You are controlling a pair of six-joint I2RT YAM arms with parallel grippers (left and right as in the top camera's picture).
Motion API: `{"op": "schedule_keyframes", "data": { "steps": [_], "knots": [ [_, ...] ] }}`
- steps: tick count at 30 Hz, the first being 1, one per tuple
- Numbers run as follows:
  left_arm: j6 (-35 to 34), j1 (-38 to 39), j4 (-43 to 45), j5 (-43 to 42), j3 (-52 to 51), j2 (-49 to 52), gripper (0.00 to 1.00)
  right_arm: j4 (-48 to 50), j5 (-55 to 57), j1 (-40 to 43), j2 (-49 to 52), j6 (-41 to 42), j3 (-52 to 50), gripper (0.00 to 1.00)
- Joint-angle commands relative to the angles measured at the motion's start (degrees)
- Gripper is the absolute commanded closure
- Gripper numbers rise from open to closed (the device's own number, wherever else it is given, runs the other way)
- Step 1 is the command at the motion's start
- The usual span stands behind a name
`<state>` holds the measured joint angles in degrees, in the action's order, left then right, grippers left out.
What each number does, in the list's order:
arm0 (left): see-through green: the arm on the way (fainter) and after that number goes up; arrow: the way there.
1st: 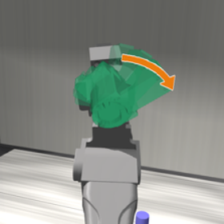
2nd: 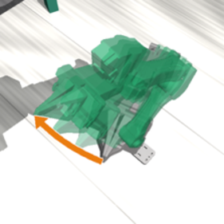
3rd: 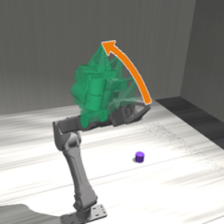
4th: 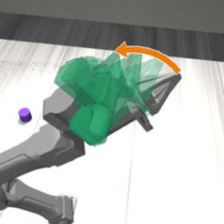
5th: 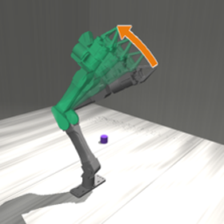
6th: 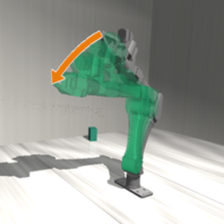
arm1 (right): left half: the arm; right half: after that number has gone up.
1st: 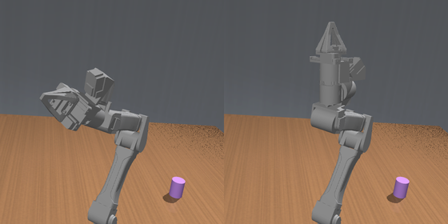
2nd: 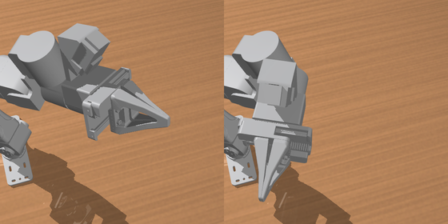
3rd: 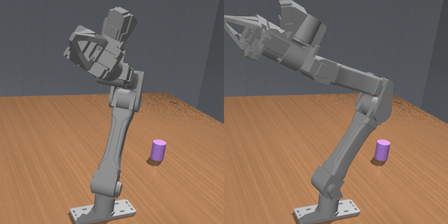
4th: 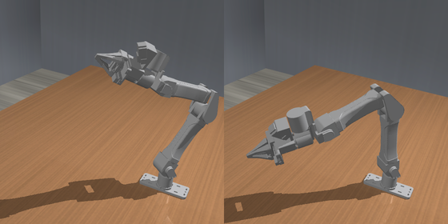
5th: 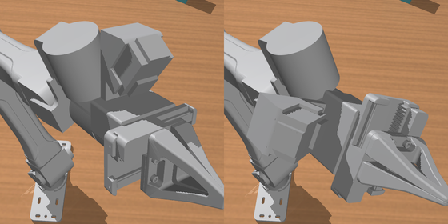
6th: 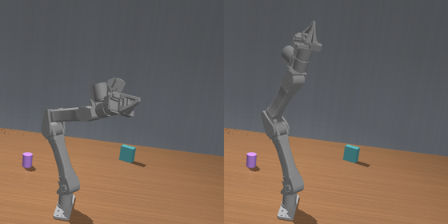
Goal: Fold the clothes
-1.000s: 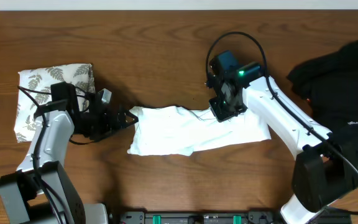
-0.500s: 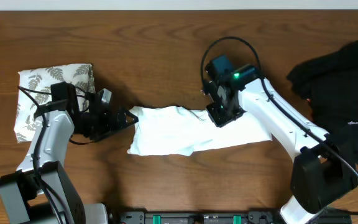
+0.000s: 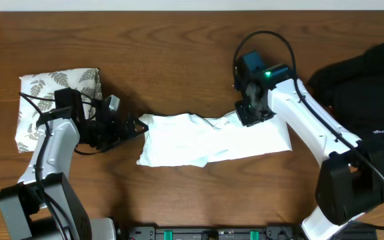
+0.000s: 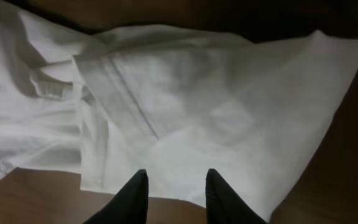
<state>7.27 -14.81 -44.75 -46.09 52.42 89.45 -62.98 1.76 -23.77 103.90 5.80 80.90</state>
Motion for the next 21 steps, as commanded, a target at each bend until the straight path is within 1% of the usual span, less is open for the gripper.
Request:
{"op": "schedule_keyframes", "data": {
  "steps": [1, 4, 11, 13, 15, 21],
  "knots": [
    [-0.52, -0.24, -0.15, 0.26, 1.07, -0.68, 0.02, 0.70, -1.79, 0.24, 1.27, 5.01, -1.97, 0.73],
    [-0.52, -0.24, -0.17, 0.26, 1.07, -0.68, 0.02, 2.51, -2.14, 0.24, 1.27, 8.41, -4.35, 0.72],
    [-0.52, -0.24, -0.15, 0.26, 1.07, -0.68, 0.02, 8.61, -6.51, 0.22, 1.29, 14.03, -10.78, 0.64],
    [-0.52, -0.24, -0.17, 0.26, 1.07, -0.68, 0.02, 10.40, -7.28, 0.22, 1.29, 14.60, -12.11, 0.61],
    [-0.52, -0.24, -0.17, 0.26, 1.07, -0.68, 0.02, 11.85, -8.33, 0.22, 1.29, 14.80, -12.90, 0.57],
    [-0.52, -0.24, -0.17, 0.26, 1.07, -0.68, 0.02, 14.10, -10.01, 0.07, 1.29, 15.76, -13.31, 0.56]
  ]
}}
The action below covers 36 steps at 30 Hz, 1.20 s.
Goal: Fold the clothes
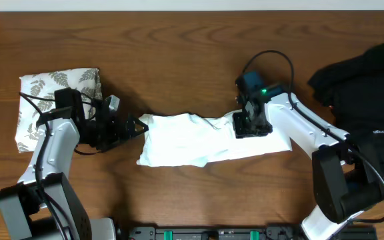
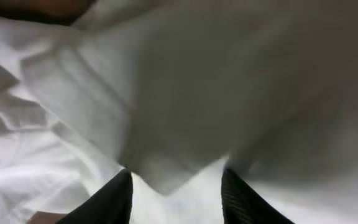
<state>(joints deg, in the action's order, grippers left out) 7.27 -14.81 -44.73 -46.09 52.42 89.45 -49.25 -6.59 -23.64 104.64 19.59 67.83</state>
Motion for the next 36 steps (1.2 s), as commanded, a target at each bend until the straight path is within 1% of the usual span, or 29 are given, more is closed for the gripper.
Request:
{"op": "schedule_keyframes", "data": {
  "steps": [1, 7, 9, 12, 13, 18, 21, 26, 31, 32, 36],
  "knots": [
    [-0.52, -0.24, -0.17, 0.26, 1.07, -0.68, 0.02, 0.68, -1.86, -0.04, 0.55, 2.29, -0.24, 0.56],
    [-0.52, -0.24, -0.20, 0.26, 1.07, -0.68, 0.02, 2.01, -1.86, -0.07, 0.55, 3.76, -0.24, 0.66],
    [-0.52, -0.24, -0.20, 0.26, 1.07, -0.68, 0.02, 2.12, -1.86, -0.07, 0.55, 3.76, -0.24, 0.76],
    [-0.50, -0.24, -0.17, 0.26, 1.07, -0.68, 0.02, 2.14, -1.81, -0.04, 0.55, 3.76, -0.24, 0.95],
    [-0.52, -0.24, -0.17, 0.26, 1.07, -0.68, 0.02, 2.19, -1.79, -0.04, 0.55, 3.76, -0.24, 0.99],
    [-0.52, -0.24, -0.20, 0.26, 1.07, -0.68, 0.02, 4.59, -1.81, -0.13, 0.55, 3.43, -0.24, 0.99],
    [-0.52, -0.24, -0.20, 0.26, 1.07, -0.68, 0.02, 9.42, -1.81, -0.37, 0.55, 0.59, -0.24, 0.99],
    [-0.52, -0.24, -0.20, 0.26, 1.07, -0.68, 0.02, 15.96, -1.81, -0.37, 0.55, 0.04, -0.24, 0.98],
    [-0.50, -0.24, -0.15, 0.26, 1.07, -0.68, 0.02, 18.10, -1.79, -0.39, 0.55, 0.02, -0.24, 0.87],
    [-0.50, -0.24, -0.15, 0.26, 1.07, -0.68, 0.02, 18.23, -1.79, -0.39, 0.55, -0.09, -0.24, 0.86],
    [-0.50, -0.24, -0.15, 0.26, 1.07, -0.68, 0.02, 19.06, -1.55, -0.37, 0.55, -2.47, -0.24, 0.79]
  ]
}}
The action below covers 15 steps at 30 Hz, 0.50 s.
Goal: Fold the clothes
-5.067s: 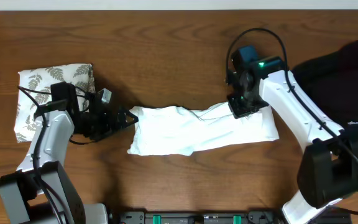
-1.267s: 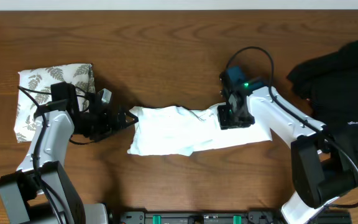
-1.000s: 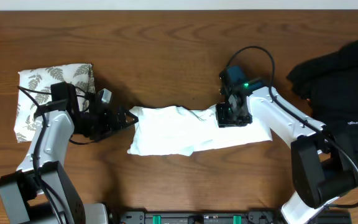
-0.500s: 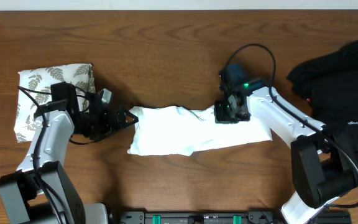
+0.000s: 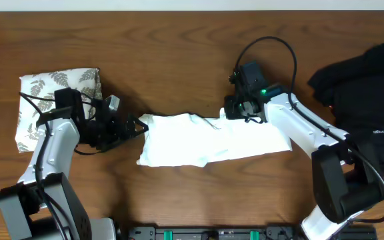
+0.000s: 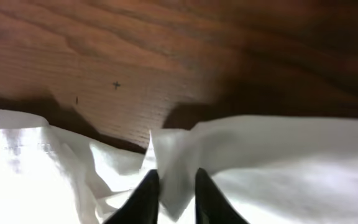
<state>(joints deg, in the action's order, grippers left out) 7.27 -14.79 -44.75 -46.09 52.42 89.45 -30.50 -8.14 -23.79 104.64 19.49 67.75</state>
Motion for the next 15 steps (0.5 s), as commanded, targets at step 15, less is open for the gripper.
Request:
{"op": "schedule_keyframes", "data": {
  "steps": [15],
  "knots": [
    [-0.50, -0.26, -0.07, 0.28, 1.07, -0.68, 0.02, -15.65, 6.58, 5.77, 0.52, -3.04, -0.15, 0.84]
  ]
}}
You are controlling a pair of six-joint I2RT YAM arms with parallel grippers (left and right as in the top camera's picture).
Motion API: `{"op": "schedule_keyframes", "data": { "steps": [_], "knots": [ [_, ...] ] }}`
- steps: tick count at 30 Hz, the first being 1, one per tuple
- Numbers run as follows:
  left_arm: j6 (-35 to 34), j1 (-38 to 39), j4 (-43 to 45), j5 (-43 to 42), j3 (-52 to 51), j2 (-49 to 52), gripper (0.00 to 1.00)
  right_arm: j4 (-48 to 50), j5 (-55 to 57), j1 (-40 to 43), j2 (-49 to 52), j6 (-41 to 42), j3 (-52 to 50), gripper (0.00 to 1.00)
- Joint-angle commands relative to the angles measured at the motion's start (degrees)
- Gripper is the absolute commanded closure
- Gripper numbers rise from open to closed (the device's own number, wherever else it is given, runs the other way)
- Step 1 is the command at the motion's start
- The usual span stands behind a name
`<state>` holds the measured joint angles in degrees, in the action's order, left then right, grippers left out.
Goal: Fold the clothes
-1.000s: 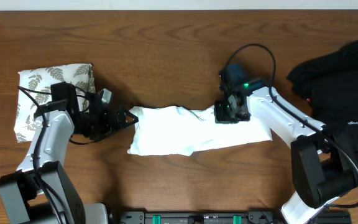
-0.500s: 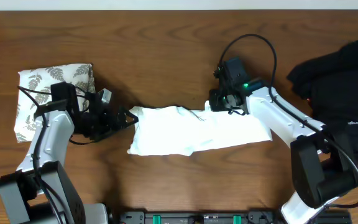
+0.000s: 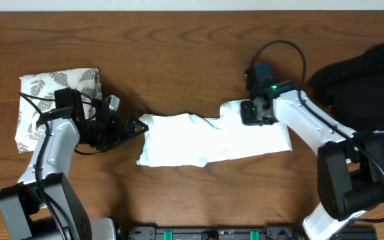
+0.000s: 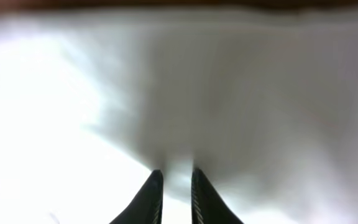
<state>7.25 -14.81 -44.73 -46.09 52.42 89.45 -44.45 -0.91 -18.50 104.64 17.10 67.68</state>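
Note:
A white garment (image 3: 205,141) lies crumpled lengthwise at the table's middle. My right gripper (image 3: 244,112) sits at its upper edge, right of centre. It is shut on a fold of the cloth, and a small flap (image 3: 231,108) stands up beside it. In the right wrist view the black fingertips (image 4: 155,186) pinch a narrow strip, and blurred white cloth (image 4: 241,93) fills the frame. My left gripper (image 3: 141,125) is at the garment's left corner, its fingers closed to a point on the cloth.
A folded leaf-print cloth (image 3: 52,107) lies at the far left, behind the left arm. A heap of black clothing (image 3: 365,100) covers the right end of the table. Bare wooden table (image 3: 179,60) stretches behind the white garment.
My right gripper, still shut on the garment's upper edge, has moved a little right and toward the cloth's middle. A flap is pulled up with it. The left arm has not moved.
My right gripper first hovered open over the garment's upper right part. It was then down on the cloth, still open. By 0.5 s ago it was shut on the upper edge, and now it holds that fold further right. The left gripper stayed at the left corner throughout.

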Motion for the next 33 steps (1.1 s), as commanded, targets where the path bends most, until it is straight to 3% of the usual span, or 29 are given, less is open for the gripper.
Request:
{"op": "schedule_keyframes", "data": {
  "steps": [1, 15, 20, 26, 29, 33],
  "knots": [
    [-0.48, -0.24, 0.02, 0.28, 1.07, -0.68, 0.02, -2.54, -0.66, 0.48, 0.52, -1.38, -0.09, 0.83],
    [-0.50, -0.24, 0.02, 0.28, 1.07, -0.68, 0.02, -11.15, 0.13, -0.48, 0.52, -2.56, -1.36, 0.77],
    [-0.50, -0.24, 0.00, 0.28, 1.07, -0.68, 0.02, -8.68, 2.19, -0.48, 0.52, -2.36, -6.34, 0.77],
    [-0.50, -0.24, 0.00, 0.28, 1.07, -0.68, 0.02, -5.25, 1.84, -0.48, 0.37, -3.45, -8.22, 0.81],
    [-0.50, -0.24, 0.00, 0.28, 1.07, -0.68, 0.02, -6.51, -0.22, -0.48, -0.07, -3.48, -7.89, 0.92],
    [-0.50, -0.24, 0.00, 0.28, 1.07, -0.68, 0.02, -8.28, -1.53, -0.48, -2.97, -3.45, -6.84, 0.89]
  ]
}}
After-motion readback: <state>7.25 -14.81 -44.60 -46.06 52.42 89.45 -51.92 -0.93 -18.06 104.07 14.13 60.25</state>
